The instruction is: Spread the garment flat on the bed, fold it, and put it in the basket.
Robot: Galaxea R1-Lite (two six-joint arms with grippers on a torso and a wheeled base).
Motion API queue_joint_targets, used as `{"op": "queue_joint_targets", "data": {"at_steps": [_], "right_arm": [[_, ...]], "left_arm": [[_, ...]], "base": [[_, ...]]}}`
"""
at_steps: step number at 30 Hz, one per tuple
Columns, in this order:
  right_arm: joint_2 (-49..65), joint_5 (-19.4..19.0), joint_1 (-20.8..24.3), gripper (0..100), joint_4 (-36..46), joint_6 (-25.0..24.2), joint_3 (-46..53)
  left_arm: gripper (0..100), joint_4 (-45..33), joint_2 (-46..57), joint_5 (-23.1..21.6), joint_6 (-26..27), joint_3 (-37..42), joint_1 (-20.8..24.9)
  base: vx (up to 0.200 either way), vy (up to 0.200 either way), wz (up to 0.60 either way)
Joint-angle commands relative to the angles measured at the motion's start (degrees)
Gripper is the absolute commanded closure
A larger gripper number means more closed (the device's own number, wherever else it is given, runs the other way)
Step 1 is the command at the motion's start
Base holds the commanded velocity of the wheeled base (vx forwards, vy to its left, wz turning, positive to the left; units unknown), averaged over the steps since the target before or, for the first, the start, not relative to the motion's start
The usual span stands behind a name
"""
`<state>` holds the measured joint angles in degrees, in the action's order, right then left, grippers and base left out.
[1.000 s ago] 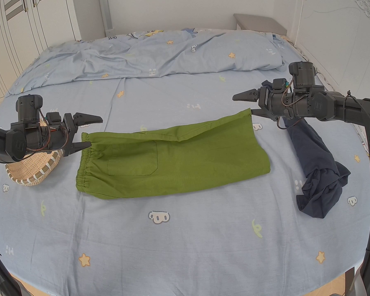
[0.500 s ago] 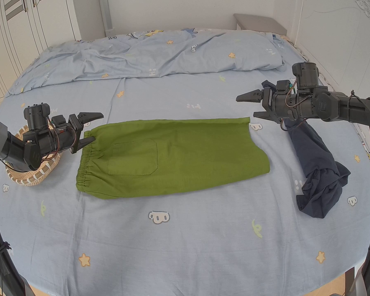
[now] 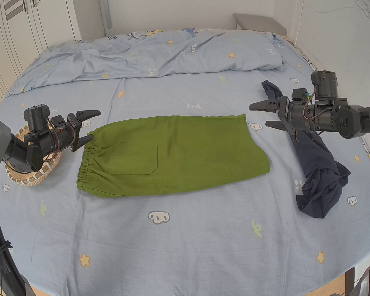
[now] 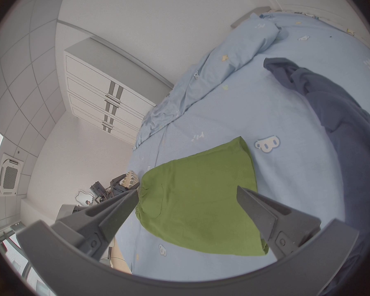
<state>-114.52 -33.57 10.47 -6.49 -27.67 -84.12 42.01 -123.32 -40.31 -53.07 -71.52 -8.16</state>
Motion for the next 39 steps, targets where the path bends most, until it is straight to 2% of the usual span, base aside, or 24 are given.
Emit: {"op": "queue_joint_targets", "data": {"at_steps": [1,4,6,10,13,22,25,27,28,29,32,39], "right_arm": [[9.23,-0.09,-1.51,0,-7.05,-2.47,10.29],[10.54,-0.35,-3.26,0,-7.23,-3.62,11.78],[10.28,-1.23,-4.41,0,-7.58,-3.53,12.31],[10.19,-1.93,-4.58,0,-7.93,-3.62,12.4],[10.19,-2.02,-4.06,0,-7.84,-3.53,12.66],[9.58,-2.11,-3.79,0,-7.84,-3.35,12.48],[9.23,-2.11,-3.62,0,-7.75,-3.26,12.48],[8.96,-2.02,-3.53,0,-7.66,-3.26,12.4],[8.96,-2.02,-3.53,0,-7.66,-3.26,12.4],[8.79,-2.02,-3.44,0,-7.66,-3.0,12.31],[7.82,-1.85,-2.74,0,-7.49,-2.03,12.04],[7.56,-1.67,-0.36,0,-4.15,0.87,8.0]], "left_arm": [[0,6.24,15.48,-7.5,-0.72,14.13,-0.9],[0,8.7,19.17,-9.26,-0.81,19.93,-3.18],[0,9.14,20.49,-8.64,-2.31,22.22,-4.15],[0,9.67,22.77,-8.29,-6.35,22.66,-4.85],[0,9.67,23.21,-8.99,-6.44,22.57,-4.85],[0,9.67,22.95,-9.34,-6.52,22.57,-5.73],[0,9.67,23.04,-10.05,-6.35,23.09,-5.64],[0,9.32,22.69,-14.44,-6.26,23.71,-5.82],[0,9.32,22.6,-14.88,-6.26,23.71,-5.91],[0,9.23,21.81,-20.24,-6.0,24.41,-6.61],[0,8.79,18.64,-25.52,-6.26,24.41,-8.28],[0,8.88,14.95,-25.16,-4.68,23.62,-8.72]], "base": [[0.0,0.0,0.0],[0.0,0.0,0.0],[0.0,0.0,0.0],[0.0,0.0,0.0],[0.0,0.0,0.0],[0.2,0.0,0.0],[0.0,0.0,0.0],[0.0,0.0,0.0],[0.0,0.0,0.0],[0.0,0.0,0.0],[0.0,0.0,0.0],[0.0,0.0,0.0]]}}
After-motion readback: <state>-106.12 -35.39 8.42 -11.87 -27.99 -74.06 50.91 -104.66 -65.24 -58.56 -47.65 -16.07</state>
